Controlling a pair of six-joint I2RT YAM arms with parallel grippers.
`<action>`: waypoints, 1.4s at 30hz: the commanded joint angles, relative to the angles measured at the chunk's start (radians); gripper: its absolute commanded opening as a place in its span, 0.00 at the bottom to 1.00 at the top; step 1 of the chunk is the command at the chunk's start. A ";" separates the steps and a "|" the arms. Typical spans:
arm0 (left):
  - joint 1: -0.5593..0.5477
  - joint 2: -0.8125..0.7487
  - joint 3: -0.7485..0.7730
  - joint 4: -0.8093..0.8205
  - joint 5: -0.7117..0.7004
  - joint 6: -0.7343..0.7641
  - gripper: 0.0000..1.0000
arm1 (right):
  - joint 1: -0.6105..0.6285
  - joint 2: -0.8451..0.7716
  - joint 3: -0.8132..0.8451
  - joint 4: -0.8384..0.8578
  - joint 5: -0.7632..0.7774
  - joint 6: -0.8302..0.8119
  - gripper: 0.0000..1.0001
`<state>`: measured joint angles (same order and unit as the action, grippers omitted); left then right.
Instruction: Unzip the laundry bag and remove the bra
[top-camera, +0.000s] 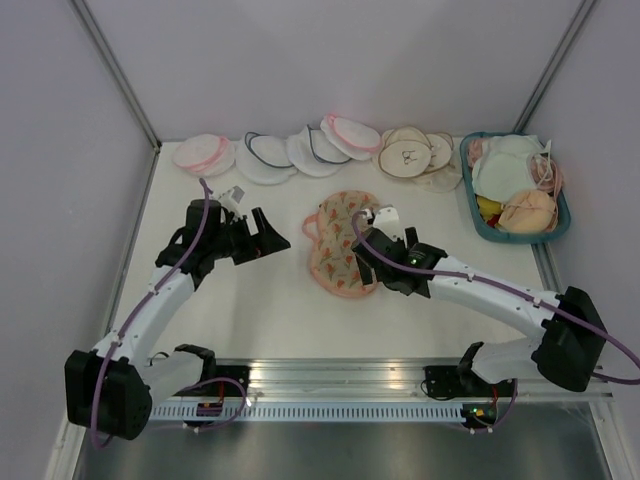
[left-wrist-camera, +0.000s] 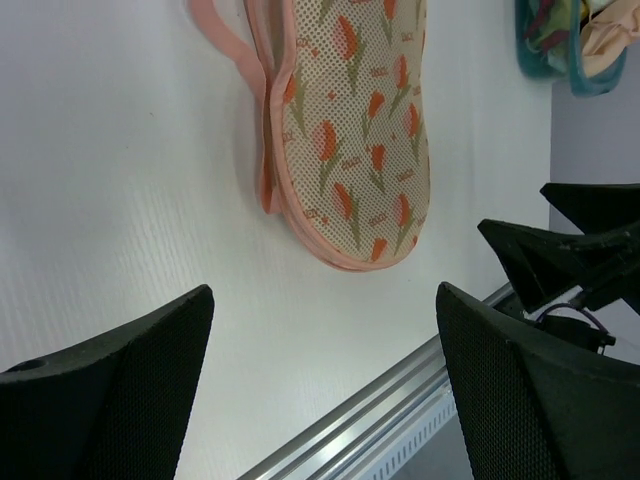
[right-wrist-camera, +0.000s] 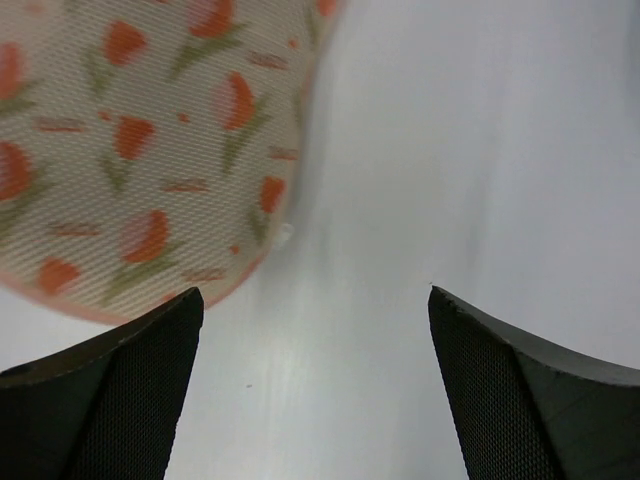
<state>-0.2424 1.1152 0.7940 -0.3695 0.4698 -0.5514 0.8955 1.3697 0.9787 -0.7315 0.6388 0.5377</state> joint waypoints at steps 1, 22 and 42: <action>0.012 -0.089 -0.027 0.003 -0.042 -0.087 0.95 | 0.039 -0.064 0.048 0.144 -0.152 -0.054 0.97; 0.035 -0.371 -0.177 -0.014 -0.134 -0.235 0.99 | 0.168 0.521 0.414 0.192 -0.146 -0.100 0.60; 0.037 -0.370 -0.231 0.035 -0.106 -0.251 0.99 | 0.157 0.223 0.247 0.259 -0.229 -0.032 0.00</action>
<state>-0.2070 0.7326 0.5808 -0.3847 0.3416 -0.7704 1.0592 1.7294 1.2671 -0.5270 0.4614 0.4702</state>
